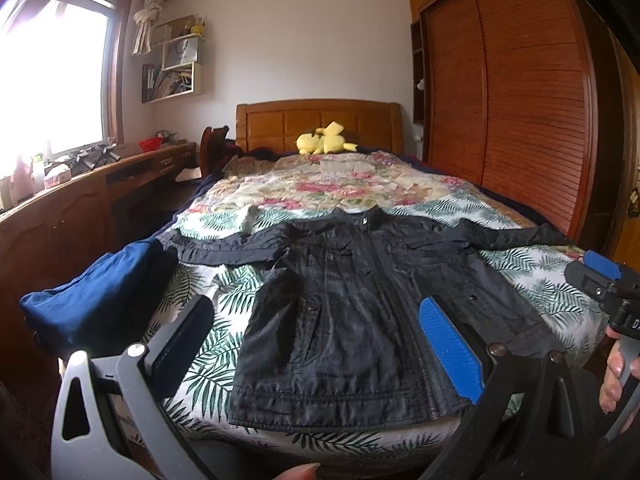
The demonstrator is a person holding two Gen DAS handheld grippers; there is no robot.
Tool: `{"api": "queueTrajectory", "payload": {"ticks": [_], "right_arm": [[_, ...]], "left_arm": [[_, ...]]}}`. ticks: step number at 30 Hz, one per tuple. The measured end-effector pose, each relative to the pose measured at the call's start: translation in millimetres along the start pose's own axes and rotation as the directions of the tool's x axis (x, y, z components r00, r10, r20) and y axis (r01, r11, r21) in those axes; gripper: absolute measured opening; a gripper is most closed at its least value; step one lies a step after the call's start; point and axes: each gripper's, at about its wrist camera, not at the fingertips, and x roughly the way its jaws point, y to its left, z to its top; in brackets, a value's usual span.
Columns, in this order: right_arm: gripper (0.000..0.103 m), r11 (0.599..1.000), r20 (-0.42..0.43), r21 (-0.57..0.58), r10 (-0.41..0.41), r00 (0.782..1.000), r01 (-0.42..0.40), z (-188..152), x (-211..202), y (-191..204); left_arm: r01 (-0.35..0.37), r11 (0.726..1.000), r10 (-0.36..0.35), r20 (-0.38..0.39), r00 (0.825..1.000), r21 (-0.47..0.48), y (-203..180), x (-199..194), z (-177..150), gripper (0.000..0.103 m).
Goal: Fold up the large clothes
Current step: 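Reach the left tool to the jacket side and grasp its sleeve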
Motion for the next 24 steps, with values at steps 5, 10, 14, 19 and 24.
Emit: {"api": "queueTrajectory", "payload": {"ticks": [5, 10, 14, 19, 24], "right_arm": [[0.103, 0.999, -0.015, -0.031, 0.032, 0.999, -0.032, 1.4, 25.5, 3.5], [0.103, 0.996, -0.025, -0.054, 0.066, 0.997, -0.067, 6.5, 58.2, 9.8], [0.103, 0.993, -0.034, -0.063, 0.097, 0.995, -0.099, 10.3, 89.6, 13.0], [0.103, 0.989, -0.047, -0.061, 0.134, 0.990, -0.137, 13.7, 131.8, 15.2], [0.103, 0.982, -0.074, -0.054, 0.177, 0.982, -0.181, 19.7, 175.1, 16.7]], "left_arm": [[-0.020, 1.000, 0.019, -0.040, 0.999, -0.011, 13.8, 25.9, -5.6, 0.103], [-0.042, 0.999, 0.041, -0.061, 0.997, -0.011, 29.1, 50.0, -9.0, 0.103], [-0.055, 0.998, 0.054, -0.077, 0.996, -0.009, 39.1, 65.8, -13.7, 0.103], [-0.070, 0.998, 0.069, -0.101, 0.993, -0.007, 46.9, 90.1, -18.2, 0.103], [-0.093, 0.995, 0.090, -0.080, 0.993, -0.037, 55.7, 98.1, -13.0, 0.103]]}}
